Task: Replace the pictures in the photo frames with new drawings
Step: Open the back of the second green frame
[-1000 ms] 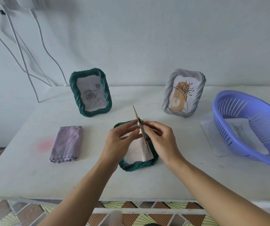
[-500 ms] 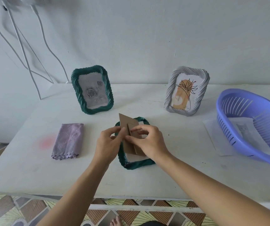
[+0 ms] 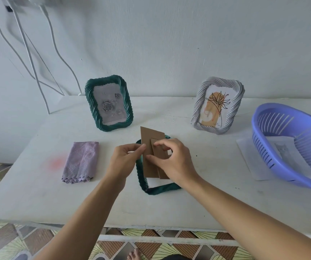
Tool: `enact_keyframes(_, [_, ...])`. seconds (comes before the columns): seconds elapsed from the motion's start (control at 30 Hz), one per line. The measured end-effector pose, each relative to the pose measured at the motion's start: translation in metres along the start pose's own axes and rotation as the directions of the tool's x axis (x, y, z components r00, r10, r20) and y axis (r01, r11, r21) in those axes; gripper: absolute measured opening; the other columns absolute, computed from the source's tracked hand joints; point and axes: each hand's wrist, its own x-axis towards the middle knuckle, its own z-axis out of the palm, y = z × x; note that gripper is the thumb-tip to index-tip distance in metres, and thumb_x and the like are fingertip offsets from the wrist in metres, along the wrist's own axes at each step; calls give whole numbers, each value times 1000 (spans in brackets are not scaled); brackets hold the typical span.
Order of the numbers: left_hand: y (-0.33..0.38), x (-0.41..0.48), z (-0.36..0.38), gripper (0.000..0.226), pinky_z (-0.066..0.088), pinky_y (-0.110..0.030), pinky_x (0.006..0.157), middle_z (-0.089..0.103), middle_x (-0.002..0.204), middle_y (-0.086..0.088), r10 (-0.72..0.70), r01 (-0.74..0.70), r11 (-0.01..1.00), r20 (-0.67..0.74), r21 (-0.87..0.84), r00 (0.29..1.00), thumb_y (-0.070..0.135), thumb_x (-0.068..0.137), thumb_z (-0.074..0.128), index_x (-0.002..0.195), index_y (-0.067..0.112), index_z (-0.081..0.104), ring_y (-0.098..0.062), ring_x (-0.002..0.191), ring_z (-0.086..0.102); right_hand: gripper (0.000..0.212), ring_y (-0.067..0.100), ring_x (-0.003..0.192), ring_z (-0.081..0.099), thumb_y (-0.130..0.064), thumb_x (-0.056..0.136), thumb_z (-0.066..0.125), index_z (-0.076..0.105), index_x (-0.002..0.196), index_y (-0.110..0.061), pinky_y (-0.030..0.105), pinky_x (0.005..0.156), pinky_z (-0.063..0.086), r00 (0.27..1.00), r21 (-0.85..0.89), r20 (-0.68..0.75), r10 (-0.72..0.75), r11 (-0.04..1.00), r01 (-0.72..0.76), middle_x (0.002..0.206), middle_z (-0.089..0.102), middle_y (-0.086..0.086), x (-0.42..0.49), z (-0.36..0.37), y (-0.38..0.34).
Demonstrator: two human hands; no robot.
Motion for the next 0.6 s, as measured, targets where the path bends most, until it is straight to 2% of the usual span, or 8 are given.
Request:
enact_keyframes(0.07, [7, -4, 1, 35, 47, -42, 85, 75, 93, -9, 18, -18, 1000, 11, -14, 1000, 53, 85, 69, 86, 19, 79, -24, 94, 66, 47, 1, 98, 56, -51, 71, 83, 71, 108, -25, 12, 78, 44, 999, -6, -10, -46, 999, 46, 105, 62, -11, -2, -5, -4])
enact_keyframes(0.13, [15, -10, 3, 31, 39, -34, 79, 74, 85, -5, 26, -22, 998, 54, -65, 998, 42, 95, 64, 79, 19, 78, -14, 86, 63, 54, 2, 100, 56, -57, 70, 80, 69, 112, -25, 12, 81, 45, 996, -34, -9, -92, 995, 92, 107, 62, -11, -4, -10, -8])
enact_keyframes(0.23, [27, -16, 8, 35, 38, -35, 84, 76, 104, -3, 68, -51, 992, 154, -112, 986, 45, 97, 56, 101, 20, 80, -12, 99, 62, 51, 7, 102, 58, -49, 74, 80, 67, 117, -25, 21, 85, 50, 993, -42, -22, -117, 992, 116, 110, 63, -10, -4, -22, -11])
enact_keyframes(0.33, [33, -17, 14, 33, 41, -34, 92, 70, 122, 10, 124, -107, 990, 207, -92, 970, 47, 98, 52, 111, 30, 77, -5, 121, 57, 34, 7, 98, 64, -33, 80, 73, 67, 113, -27, 30, 79, 57, 998, 95, -32, -55, 994, 57, 106, 67, -15, -2, -38, -16])
enact_keyframes(0.4, [34, -15, 21, 26, 41, -33, 101, 63, 131, 15, 191, -193, 981, 237, -13, 953, 44, 100, 53, 115, 41, 73, -1, 128, 52, 22, 5, 98, 65, -25, 87, 67, 68, 109, -23, 25, 81, 56, 998, 204, -33, -48, 978, 53, 103, 70, -14, -1, -49, -18])
enact_keyframes(0.5, [29, -8, 34, 24, 42, -26, 102, 57, 130, 17, 250, -275, 955, 194, 115, 949, 34, 99, 60, 116, 48, 70, 1, 127, 51, 23, 2, 96, 66, -27, 91, 57, 68, 111, -21, 15, 79, 48, 1000, 371, -20, 8, 929, 0, 104, 72, -10, -1, -65, -13])
enact_keyframes(0.6, [22, -5, 46, 32, 46, -18, 90, 62, 125, 23, 261, -295, 941, 197, 167, 945, 22, 95, 67, 120, 44, 68, 3, 112, 62, 22, 7, 94, 64, -19, 98, 51, 69, 109, -25, 25, 80, 47, 992, 453, -54, 114, 888, -78, 103, 72, -10, -1, -78, 0])
